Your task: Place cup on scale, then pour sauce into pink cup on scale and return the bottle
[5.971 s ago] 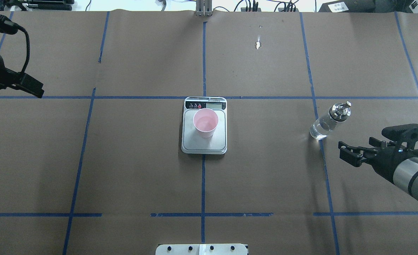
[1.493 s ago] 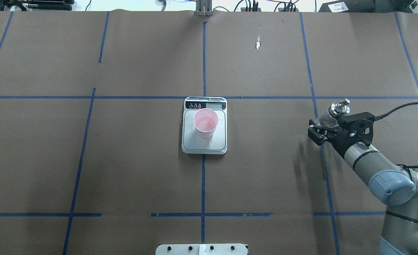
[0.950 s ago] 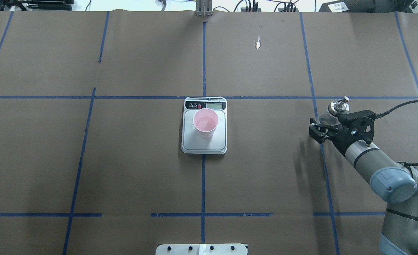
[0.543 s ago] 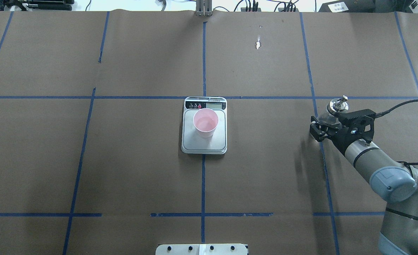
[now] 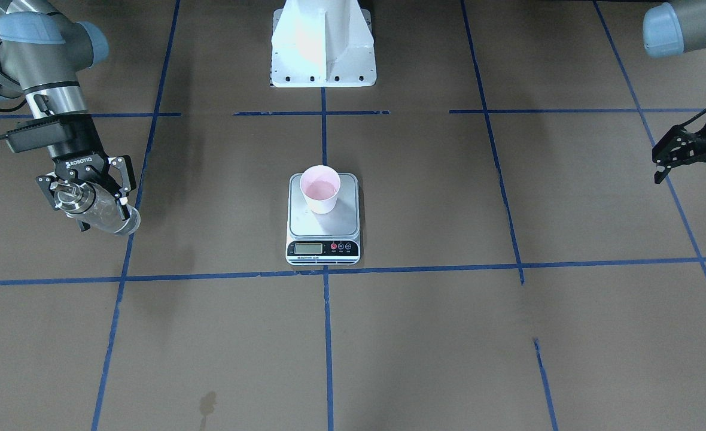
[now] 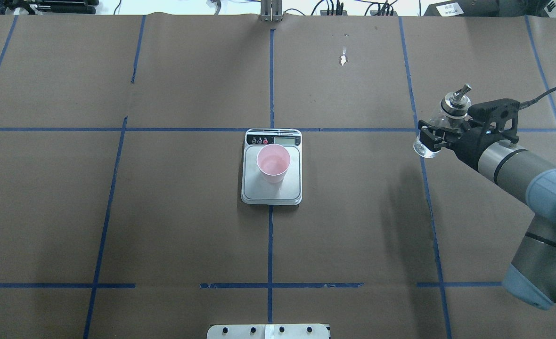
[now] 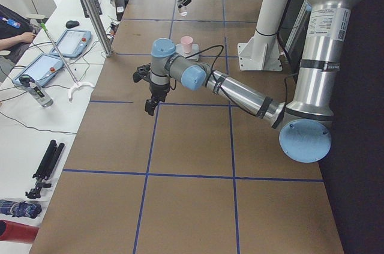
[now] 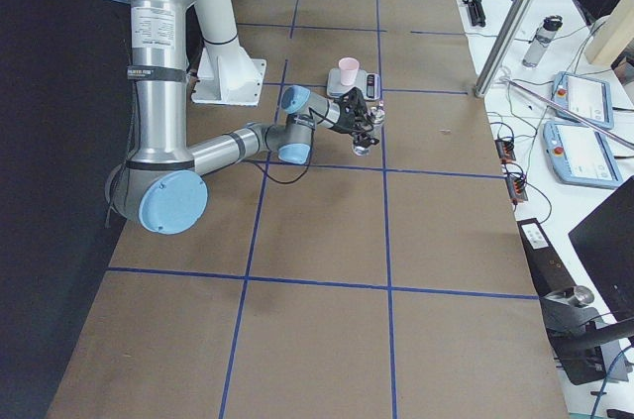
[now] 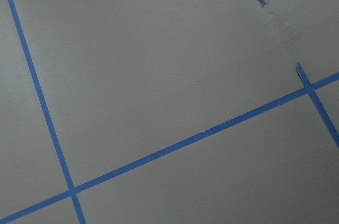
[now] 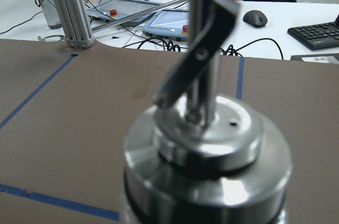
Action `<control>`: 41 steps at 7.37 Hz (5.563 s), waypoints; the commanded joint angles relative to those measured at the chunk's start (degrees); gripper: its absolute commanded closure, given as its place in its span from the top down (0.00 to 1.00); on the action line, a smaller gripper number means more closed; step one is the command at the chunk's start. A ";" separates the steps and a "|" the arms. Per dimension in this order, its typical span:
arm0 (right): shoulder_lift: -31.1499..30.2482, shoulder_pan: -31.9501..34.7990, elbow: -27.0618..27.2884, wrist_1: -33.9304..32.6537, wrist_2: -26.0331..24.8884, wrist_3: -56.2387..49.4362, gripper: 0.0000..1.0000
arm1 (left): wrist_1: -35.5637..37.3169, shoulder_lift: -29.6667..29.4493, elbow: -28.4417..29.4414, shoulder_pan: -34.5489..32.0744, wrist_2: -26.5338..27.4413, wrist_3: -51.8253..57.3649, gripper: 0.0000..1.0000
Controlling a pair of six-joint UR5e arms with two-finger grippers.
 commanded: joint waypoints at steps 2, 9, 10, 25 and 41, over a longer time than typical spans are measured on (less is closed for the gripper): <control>0.27 4.50 5.56 -1.89 3.73 -17.45 0.00 | -0.50 0.45 0.52 -5.72 -0.01 4.25 1.00; 7.29 2.18 12.27 -21.77 -5.09 -19.67 0.00 | -0.50 0.54 1.75 -8.20 -0.10 5.34 1.00; 7.30 -0.98 12.09 -21.77 -10.52 -20.20 0.00 | -0.50 0.54 2.01 -8.54 -0.01 5.43 1.00; 22.77 -21.67 -2.22 -38.56 -52.91 -46.25 0.00 | -3.67 2.57 19.85 -18.83 -9.33 26.08 1.00; 28.92 -22.37 -9.09 -44.19 -64.01 -64.94 0.00 | -4.46 1.86 20.12 -19.01 -9.06 26.17 1.00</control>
